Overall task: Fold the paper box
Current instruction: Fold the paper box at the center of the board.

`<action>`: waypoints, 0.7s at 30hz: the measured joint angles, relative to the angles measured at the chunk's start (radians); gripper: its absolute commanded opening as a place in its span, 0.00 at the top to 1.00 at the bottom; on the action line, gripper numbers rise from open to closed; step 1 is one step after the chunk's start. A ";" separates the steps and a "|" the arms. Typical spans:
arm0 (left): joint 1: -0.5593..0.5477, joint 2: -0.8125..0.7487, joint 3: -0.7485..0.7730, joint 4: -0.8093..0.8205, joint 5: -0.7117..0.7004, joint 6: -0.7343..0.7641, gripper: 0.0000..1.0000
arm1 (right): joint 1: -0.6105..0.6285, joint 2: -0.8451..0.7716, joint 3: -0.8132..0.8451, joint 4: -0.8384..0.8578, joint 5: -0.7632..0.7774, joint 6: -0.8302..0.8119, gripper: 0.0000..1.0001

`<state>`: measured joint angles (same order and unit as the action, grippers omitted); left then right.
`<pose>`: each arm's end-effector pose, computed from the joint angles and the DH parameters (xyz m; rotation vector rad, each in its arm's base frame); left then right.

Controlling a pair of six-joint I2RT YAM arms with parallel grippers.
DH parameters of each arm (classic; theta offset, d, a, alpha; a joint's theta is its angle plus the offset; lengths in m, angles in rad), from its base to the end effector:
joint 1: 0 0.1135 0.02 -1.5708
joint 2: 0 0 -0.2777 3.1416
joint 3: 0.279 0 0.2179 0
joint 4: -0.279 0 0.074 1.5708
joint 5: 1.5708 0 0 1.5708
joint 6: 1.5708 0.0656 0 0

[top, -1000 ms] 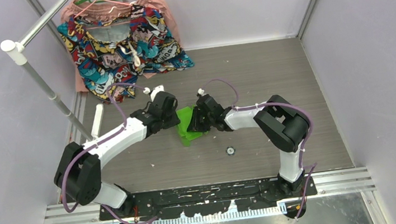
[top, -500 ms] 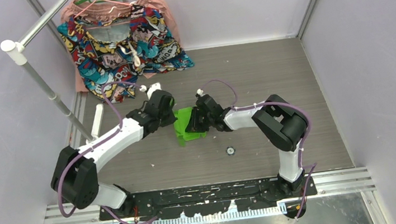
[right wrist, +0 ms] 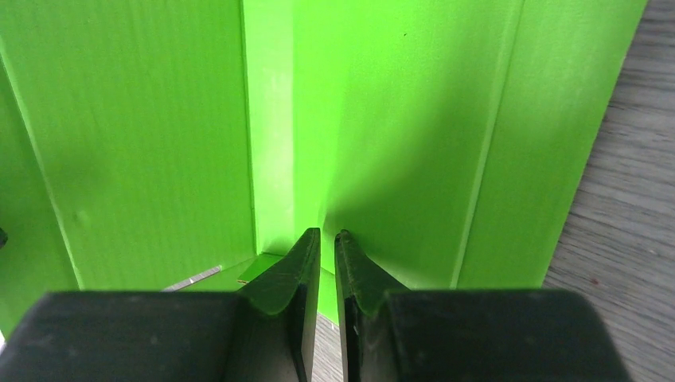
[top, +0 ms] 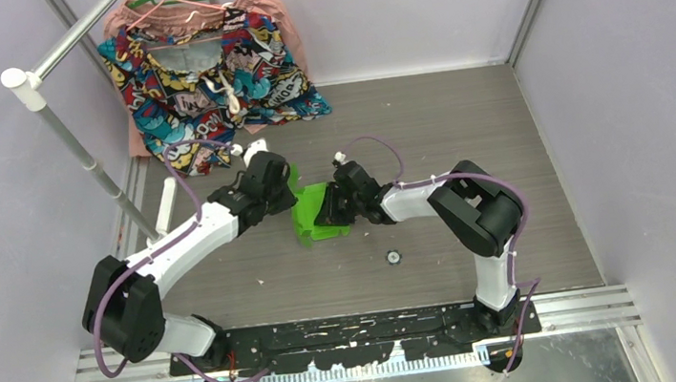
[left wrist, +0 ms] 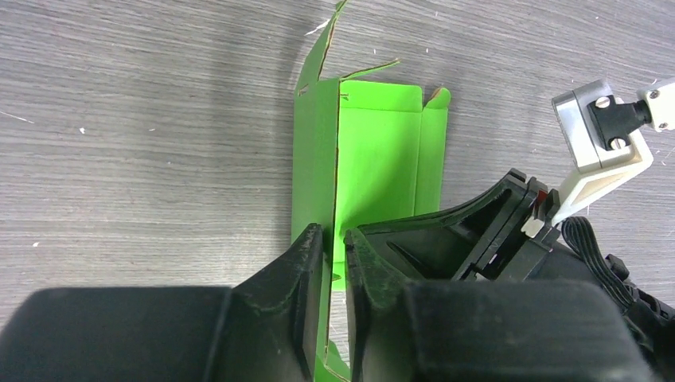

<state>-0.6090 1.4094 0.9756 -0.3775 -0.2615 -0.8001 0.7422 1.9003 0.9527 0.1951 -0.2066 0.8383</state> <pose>0.2437 -0.1493 0.2544 -0.3507 2.3528 -0.3761 0.2722 0.2679 0.1467 0.0080 2.5382 0.9662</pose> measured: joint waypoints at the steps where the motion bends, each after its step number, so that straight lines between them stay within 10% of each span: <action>1: 0.001 0.000 0.000 0.000 0.002 -0.001 0.78 | 0.000 0.001 0.000 0.002 -0.002 0.000 0.80; 7: 0.010 -0.005 0.000 0.001 0.014 -0.002 0.99 | 0.000 0.005 0.002 0.009 -0.007 0.003 0.80; 13: 0.022 -0.047 -0.032 0.004 0.009 -0.005 1.00 | 0.000 0.007 0.002 0.013 -0.011 0.004 0.80; 21: 0.039 -0.057 -0.045 0.007 0.029 -0.007 0.72 | 0.000 0.016 0.003 0.028 -0.024 0.007 0.80</action>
<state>-0.5705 1.3521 0.9306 -0.3706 -0.2329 -0.8074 0.7422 1.9163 0.9558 0.2234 -0.2310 0.8455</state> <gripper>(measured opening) 0.254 0.197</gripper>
